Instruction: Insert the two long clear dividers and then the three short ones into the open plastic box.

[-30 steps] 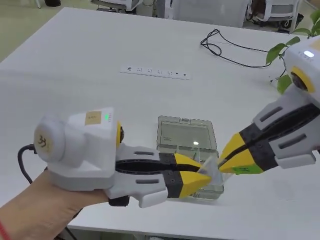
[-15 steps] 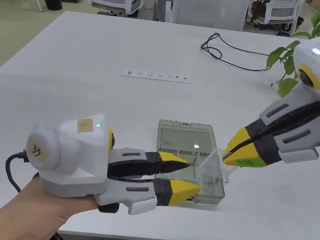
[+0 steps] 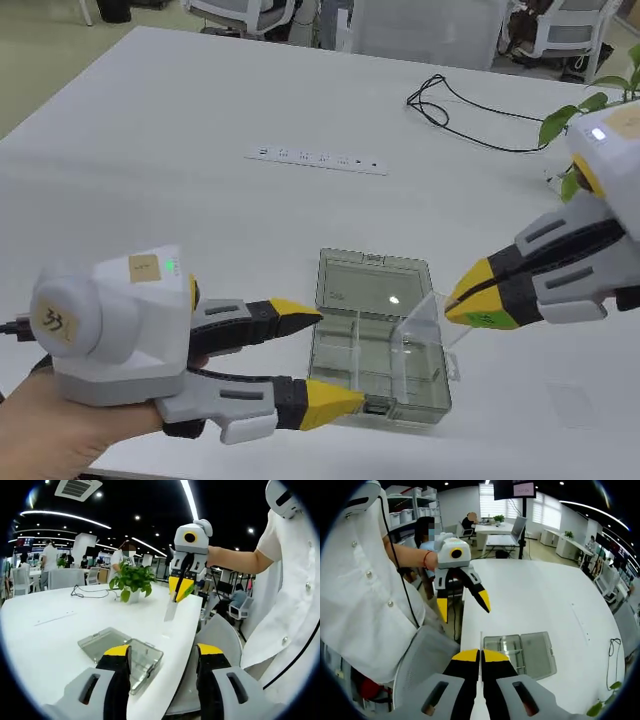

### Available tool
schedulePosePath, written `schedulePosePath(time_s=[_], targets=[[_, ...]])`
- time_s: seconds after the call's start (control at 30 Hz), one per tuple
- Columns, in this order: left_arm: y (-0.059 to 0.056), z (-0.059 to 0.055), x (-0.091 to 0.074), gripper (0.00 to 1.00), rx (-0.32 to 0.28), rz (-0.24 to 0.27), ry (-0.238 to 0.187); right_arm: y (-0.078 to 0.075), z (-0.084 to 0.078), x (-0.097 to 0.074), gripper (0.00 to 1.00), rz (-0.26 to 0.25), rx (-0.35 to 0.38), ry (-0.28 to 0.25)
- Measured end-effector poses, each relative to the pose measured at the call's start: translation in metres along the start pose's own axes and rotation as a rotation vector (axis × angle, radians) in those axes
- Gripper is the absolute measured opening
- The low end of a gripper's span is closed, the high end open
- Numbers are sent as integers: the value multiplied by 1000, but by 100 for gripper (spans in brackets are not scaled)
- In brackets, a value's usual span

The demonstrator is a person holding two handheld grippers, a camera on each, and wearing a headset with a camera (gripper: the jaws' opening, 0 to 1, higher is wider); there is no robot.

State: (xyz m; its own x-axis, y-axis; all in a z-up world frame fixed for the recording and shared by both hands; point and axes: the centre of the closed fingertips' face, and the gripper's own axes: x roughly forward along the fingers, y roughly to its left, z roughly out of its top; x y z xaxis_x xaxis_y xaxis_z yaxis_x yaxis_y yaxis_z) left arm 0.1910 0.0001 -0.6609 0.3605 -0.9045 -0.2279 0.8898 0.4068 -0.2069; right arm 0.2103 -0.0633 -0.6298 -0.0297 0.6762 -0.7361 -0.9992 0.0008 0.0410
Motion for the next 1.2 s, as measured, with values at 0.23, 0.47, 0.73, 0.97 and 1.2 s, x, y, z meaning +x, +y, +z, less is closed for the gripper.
schedulePosePath(time_s=[0.23, 0.47, 0.73, 0.97, 1.2], targets=[[10, -8, -2, 61, 8, 13, 20, -24, -17, 13, 2, -20, 28, 23], [17, -18, 1, 69, 12, 19, 50, -44, -31, 28, 2, -35, 39, 32], [22, -22, 3, 80, -3, 16, 57, -58, -47, 50, 2, -39, 55, 35], [26, -21, 6, 93, 3, 29, 41, -64, -59, 66, 2, -46, 75, 30], [30, -23, 6, 98, -7, 32, 45, -61, -67, 82, 2, -33, 77, 27]])
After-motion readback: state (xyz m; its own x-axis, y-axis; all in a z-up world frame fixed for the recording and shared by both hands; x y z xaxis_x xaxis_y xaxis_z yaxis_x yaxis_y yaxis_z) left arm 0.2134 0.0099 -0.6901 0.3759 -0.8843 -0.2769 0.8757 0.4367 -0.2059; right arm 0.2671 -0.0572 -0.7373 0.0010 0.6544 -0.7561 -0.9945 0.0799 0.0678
